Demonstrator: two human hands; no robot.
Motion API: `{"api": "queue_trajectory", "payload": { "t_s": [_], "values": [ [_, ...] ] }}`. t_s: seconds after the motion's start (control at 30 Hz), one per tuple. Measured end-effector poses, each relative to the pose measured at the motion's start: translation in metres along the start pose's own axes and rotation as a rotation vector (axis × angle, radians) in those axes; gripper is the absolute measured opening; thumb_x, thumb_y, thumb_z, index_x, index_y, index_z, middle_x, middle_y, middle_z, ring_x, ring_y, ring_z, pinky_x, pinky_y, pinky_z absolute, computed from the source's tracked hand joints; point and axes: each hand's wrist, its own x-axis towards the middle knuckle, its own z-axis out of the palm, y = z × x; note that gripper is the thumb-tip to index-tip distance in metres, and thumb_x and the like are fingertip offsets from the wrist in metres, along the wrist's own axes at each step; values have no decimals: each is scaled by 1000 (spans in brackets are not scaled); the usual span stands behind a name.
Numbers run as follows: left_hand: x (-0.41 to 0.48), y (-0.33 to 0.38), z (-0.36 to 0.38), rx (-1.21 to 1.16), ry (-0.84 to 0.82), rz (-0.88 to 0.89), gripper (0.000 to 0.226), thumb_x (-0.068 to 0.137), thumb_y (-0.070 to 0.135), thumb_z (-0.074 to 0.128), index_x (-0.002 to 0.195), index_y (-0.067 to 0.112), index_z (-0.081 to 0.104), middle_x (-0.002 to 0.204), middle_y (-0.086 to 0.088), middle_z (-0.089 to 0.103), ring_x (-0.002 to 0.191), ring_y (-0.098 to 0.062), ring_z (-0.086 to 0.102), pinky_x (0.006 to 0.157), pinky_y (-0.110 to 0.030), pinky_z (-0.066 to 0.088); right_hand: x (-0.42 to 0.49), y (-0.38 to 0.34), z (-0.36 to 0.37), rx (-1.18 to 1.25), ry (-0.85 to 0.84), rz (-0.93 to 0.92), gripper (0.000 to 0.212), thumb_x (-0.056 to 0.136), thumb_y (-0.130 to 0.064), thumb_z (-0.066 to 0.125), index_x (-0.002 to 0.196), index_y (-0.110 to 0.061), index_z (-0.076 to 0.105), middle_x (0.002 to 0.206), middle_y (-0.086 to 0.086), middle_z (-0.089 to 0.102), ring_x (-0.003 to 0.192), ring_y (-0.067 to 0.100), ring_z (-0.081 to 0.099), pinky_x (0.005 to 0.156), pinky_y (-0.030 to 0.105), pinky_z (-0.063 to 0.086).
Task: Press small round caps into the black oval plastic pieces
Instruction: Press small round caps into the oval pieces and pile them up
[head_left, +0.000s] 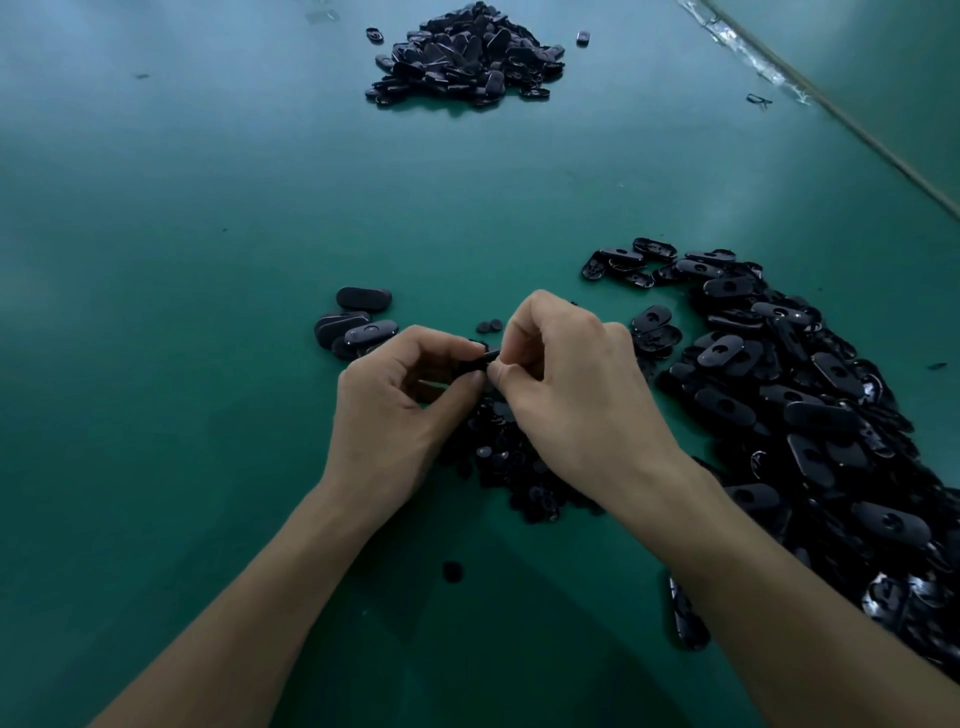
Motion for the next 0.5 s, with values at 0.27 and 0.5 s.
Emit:
{"api": "queue_trajectory", "payload": {
  "t_s": [0.27,0.5],
  "values": [
    [-2,0,1,15,67,32,22,76,12,79,90,29,75,87,8,78,79,-13,75,77,-26,59,-3,-3,3,3,66,-40,32,89,-7,66,71,-26,47,65,-9,56,60,9,52,51,27,43],
    [-1,-1,1,38,46,35,21,81,15,76,93,31,72,91,10,77,84,-10,74,79,-24,57,-5,-5,7,-4,91,-62,28,90,-6,61,73,-26,50,68,-2,59,60,19,54,53,38,48]
  ]
}}
